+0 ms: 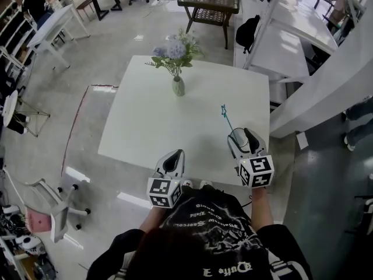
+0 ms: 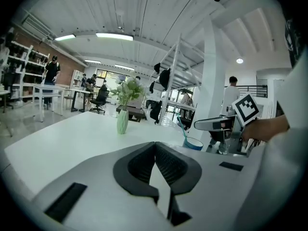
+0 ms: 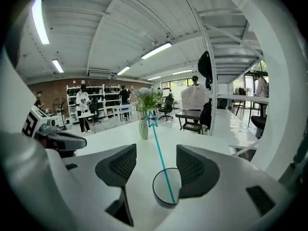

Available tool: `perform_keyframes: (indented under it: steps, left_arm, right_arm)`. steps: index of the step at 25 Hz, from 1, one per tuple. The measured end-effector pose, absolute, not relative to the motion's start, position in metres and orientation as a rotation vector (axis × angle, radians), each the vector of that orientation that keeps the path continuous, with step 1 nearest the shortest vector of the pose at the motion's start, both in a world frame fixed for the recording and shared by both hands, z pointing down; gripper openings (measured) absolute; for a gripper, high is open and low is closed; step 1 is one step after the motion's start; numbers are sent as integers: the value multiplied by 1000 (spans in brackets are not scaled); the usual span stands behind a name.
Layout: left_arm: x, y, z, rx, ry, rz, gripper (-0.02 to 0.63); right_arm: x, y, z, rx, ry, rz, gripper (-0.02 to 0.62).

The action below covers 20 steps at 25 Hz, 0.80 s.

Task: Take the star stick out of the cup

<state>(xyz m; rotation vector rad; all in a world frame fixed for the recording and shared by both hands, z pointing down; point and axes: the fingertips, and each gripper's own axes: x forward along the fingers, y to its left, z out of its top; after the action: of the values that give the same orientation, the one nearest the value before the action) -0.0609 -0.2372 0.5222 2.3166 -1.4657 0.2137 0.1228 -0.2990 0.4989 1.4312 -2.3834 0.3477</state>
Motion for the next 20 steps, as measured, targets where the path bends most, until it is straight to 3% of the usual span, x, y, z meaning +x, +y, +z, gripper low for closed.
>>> perform_keyframes:
  steps: [9, 20]
  left_arm:
    - [-78, -237, 522, 2251, -1569, 210, 20]
    - [-90, -239, 523, 2200, -1637, 198, 20]
  right_arm:
    - [108, -329, 519, 1297, -2360, 360, 264]
    - [104, -342, 541, 1208, -2285, 357, 212]
